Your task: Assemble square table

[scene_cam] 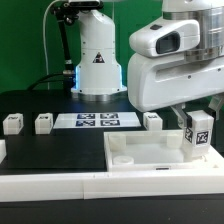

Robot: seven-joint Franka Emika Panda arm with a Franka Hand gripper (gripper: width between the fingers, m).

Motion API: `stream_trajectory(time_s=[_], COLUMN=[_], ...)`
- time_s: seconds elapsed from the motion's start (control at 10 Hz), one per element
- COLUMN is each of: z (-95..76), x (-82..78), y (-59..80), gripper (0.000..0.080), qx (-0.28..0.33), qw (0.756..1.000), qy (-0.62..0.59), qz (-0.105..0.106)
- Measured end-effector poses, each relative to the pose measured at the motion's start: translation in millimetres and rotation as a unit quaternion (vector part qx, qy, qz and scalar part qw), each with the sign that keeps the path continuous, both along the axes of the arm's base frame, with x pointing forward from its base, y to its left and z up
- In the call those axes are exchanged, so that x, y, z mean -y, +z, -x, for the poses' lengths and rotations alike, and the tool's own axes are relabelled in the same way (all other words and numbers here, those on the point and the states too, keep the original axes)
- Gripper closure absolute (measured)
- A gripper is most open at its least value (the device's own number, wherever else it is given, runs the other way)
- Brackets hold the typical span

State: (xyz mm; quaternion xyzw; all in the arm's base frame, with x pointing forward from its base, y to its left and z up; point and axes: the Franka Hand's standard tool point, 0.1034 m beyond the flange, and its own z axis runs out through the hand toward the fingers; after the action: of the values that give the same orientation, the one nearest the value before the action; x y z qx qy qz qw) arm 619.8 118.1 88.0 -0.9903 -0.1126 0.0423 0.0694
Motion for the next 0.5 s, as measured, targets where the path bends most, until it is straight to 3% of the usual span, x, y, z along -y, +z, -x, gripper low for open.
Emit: stream_trajectory(time_s=[0.3, 0.5], z=[-0.3, 1.7], x=[0.6, 0.5], y=[0.0, -0.1], gripper=[0.0502, 0.0502], qx=[-0.002, 0.006], qw=[1.000, 0.994], qy=[-0.017, -0.111], qz=[0.001, 0.009])
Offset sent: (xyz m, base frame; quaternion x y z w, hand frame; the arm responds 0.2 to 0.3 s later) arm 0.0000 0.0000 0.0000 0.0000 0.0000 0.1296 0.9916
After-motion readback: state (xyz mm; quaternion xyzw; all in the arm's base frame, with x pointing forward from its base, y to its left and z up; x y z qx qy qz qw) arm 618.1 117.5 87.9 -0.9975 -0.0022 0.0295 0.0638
